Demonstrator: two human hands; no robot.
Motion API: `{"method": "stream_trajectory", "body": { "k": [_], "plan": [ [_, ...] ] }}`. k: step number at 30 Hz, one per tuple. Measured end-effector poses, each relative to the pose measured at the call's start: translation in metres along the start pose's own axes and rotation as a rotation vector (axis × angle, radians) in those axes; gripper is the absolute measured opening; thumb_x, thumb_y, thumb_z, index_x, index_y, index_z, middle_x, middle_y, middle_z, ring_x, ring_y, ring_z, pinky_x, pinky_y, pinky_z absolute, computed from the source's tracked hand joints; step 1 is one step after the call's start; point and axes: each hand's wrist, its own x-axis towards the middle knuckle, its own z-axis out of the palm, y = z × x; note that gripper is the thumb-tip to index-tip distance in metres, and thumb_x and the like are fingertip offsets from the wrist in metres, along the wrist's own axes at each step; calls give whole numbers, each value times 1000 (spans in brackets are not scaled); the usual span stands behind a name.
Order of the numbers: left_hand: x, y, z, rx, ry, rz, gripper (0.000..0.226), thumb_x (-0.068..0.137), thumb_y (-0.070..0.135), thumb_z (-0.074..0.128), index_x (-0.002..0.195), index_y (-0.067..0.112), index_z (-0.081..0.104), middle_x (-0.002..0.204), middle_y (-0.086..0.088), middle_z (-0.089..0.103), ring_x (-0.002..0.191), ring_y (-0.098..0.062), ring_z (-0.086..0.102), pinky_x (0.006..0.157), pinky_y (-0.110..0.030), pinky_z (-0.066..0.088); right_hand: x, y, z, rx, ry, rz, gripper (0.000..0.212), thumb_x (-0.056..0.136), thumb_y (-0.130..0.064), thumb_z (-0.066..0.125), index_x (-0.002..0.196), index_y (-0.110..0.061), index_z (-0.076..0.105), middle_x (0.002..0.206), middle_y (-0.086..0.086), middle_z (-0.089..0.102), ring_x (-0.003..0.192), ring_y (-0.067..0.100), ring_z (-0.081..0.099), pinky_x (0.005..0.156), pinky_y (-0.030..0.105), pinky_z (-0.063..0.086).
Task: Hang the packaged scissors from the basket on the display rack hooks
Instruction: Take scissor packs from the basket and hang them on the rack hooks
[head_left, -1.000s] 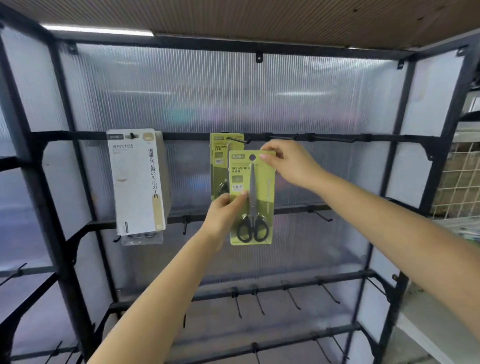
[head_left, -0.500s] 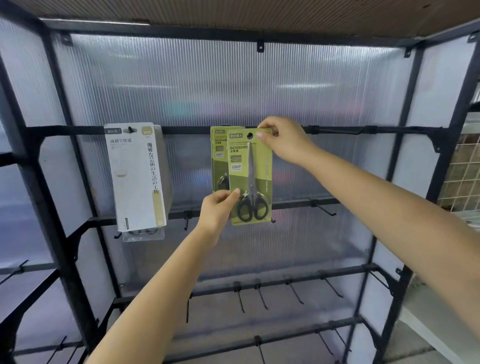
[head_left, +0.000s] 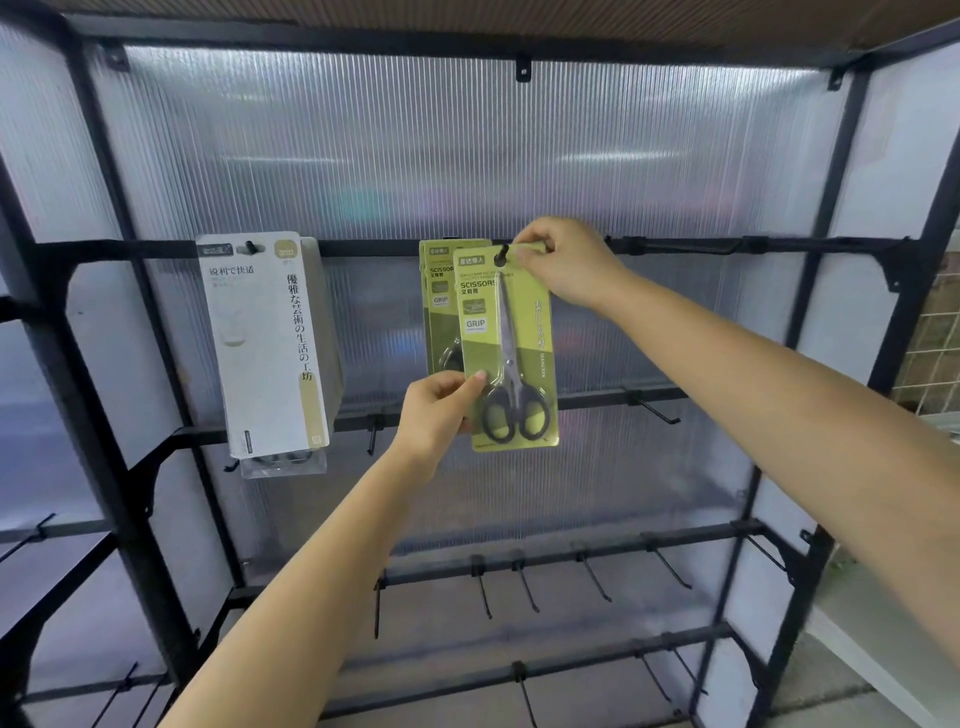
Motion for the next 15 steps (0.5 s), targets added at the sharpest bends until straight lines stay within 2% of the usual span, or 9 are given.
{"method": "stream_trajectory", "body": {
  "k": [2,4,6,8,10,13,15],
  "plan": [
    [3,-5,0,27,31,-1,18,93,20,57,79,12,64,73,1,61,69,-11,59,64,-22,54,3,4,7,6,32,7,20,96,-20,50,112,-9,58,88,-13,53,80,7,47,70,19,35],
    [10,-10,-1,52,102,-4,11,92,21,59,84,14,62,80,0,62,76,-15,60,66,-23,54,7,7,14,-12,93,5,17,95,-19,52,107,-8,55,73,-13,41,63,4,40,55,17,31],
    [19,-14,-2,71,187,-7,10,89,21,63,80,18,61,81,-1,63,82,-20,61,73,-32,57,9,8,19,-46,138,-23,16,94,-17,54,105,-5,54,73,-10,41,63,4,38,57,20,31],
    [29,-18,-3,94,259,-15,12,87,22,65,77,20,61,78,0,62,81,-21,61,81,-41,56,10,9,24,-84,154,-76,18,93,-15,55,105,-2,56,86,-2,52,73,10,43,67,24,35],
    [37,-20,-3,98,312,-22,10,87,23,66,79,18,63,75,2,62,78,-18,60,83,-43,55,11,11,28,-148,163,-112,19,94,-15,53,109,-4,57,103,6,56,83,14,46,75,28,40],
    [53,-24,-5,95,356,-42,9,87,23,66,83,15,66,74,3,63,78,-18,61,84,-43,55,15,18,34,-292,138,-161,31,97,-18,46,125,-7,53,122,6,52,105,17,50,88,31,42],
    [65,-27,-7,105,364,-58,9,87,23,66,85,15,66,77,3,64,81,-19,63,85,-41,55,18,24,40,-415,83,-186,41,99,-17,41,139,-7,41,135,6,45,123,21,43,98,35,40]
  ]
}}
